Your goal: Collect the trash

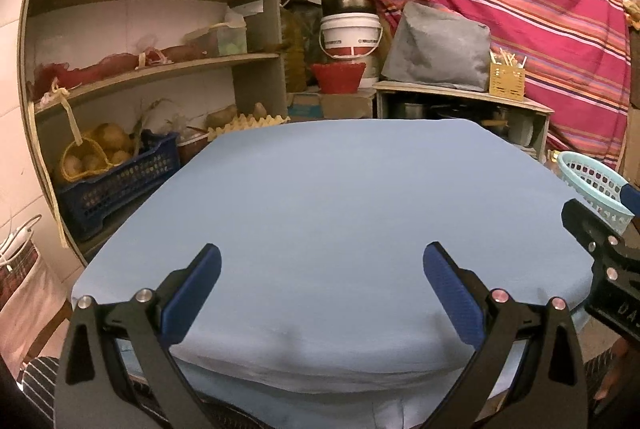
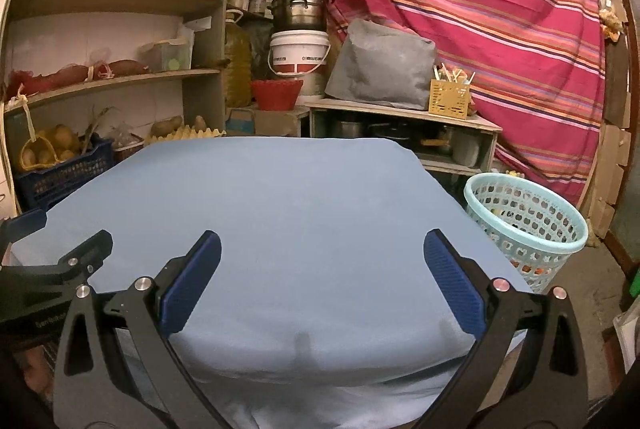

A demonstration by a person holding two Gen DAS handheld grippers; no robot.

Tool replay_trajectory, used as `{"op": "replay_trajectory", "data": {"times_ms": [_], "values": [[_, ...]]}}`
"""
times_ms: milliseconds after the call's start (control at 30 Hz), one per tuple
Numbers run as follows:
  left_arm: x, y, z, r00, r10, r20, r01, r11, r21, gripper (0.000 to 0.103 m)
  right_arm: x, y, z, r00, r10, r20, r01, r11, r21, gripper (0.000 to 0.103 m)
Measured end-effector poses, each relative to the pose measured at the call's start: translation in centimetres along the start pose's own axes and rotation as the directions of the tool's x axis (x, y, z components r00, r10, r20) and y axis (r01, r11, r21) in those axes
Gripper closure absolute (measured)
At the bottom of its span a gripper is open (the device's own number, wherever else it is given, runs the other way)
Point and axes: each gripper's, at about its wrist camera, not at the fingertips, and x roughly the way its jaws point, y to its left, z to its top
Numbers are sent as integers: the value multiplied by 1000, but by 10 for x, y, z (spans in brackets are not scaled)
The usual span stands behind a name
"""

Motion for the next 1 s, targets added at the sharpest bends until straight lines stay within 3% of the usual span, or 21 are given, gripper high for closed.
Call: {"op": "replay_trajectory", "data": {"times_ms": [1000], "values": [[-1,-3,1,1000,14,13,-14,1000,9,4,-5,-5,2,1000,-17,11,17,1000,-1,4]]}}
